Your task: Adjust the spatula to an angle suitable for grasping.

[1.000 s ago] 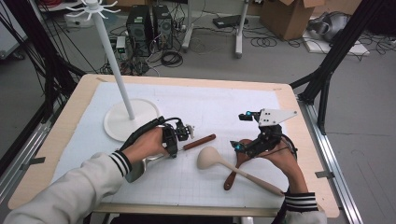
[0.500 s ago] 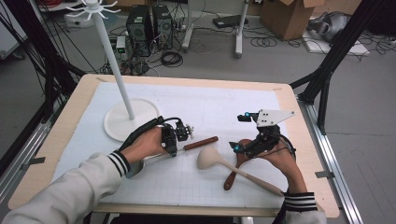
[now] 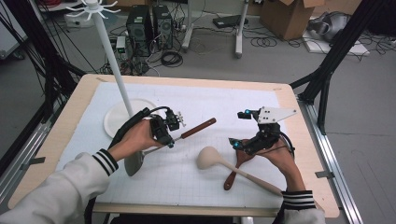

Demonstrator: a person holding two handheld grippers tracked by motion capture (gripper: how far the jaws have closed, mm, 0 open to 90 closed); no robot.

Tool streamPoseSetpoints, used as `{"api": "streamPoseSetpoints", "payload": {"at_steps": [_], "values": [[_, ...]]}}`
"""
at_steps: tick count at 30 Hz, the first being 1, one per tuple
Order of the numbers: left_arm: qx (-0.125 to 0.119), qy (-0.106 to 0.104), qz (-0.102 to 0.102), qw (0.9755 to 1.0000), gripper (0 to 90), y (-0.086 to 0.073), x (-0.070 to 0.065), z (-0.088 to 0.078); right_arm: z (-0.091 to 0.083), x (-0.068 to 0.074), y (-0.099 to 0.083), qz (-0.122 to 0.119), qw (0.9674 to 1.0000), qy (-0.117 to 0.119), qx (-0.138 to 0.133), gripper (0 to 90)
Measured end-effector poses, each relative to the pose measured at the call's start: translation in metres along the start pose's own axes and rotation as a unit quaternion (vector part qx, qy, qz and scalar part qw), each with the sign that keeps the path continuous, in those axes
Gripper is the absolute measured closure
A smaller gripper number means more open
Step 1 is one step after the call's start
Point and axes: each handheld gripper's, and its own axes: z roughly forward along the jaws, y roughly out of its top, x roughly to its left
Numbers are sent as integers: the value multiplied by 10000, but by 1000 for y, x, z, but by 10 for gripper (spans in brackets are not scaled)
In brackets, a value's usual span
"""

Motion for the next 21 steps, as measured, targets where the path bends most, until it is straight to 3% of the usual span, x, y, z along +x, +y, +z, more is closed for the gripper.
{"api": "streamPoseSetpoints", "payload": {"at_steps": [12, 21], "values": [[-684, -45, 54, 9976, 844, -10, 3, -27, 1, -1, 8, 19, 9999, -30, -163, 3], [-1305, -170, 160, 9912, 843, -17, 2, -46, 3, -1, 14, 70, 9995, -14, -297, 3]]}}
